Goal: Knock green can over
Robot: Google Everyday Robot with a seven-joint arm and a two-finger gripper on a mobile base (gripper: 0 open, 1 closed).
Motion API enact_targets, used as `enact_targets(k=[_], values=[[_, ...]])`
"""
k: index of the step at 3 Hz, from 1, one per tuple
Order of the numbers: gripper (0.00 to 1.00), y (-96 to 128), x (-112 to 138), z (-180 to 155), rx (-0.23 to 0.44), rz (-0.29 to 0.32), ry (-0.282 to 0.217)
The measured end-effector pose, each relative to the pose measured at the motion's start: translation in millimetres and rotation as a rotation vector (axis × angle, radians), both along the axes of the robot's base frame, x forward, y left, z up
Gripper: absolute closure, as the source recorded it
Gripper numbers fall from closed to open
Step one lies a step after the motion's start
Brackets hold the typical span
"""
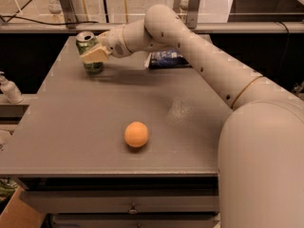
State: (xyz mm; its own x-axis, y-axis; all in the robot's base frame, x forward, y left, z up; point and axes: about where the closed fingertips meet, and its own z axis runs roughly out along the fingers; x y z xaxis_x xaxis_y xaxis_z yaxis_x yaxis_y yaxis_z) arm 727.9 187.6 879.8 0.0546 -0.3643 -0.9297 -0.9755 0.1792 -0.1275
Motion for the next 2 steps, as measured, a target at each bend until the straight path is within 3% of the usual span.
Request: enact_targets(k=[1, 2], values=[[0.87, -27, -12, 18, -0.006, -0.034, 0.009], [1.00, -64, -41, 37, -0.067, -0.056, 0.011]])
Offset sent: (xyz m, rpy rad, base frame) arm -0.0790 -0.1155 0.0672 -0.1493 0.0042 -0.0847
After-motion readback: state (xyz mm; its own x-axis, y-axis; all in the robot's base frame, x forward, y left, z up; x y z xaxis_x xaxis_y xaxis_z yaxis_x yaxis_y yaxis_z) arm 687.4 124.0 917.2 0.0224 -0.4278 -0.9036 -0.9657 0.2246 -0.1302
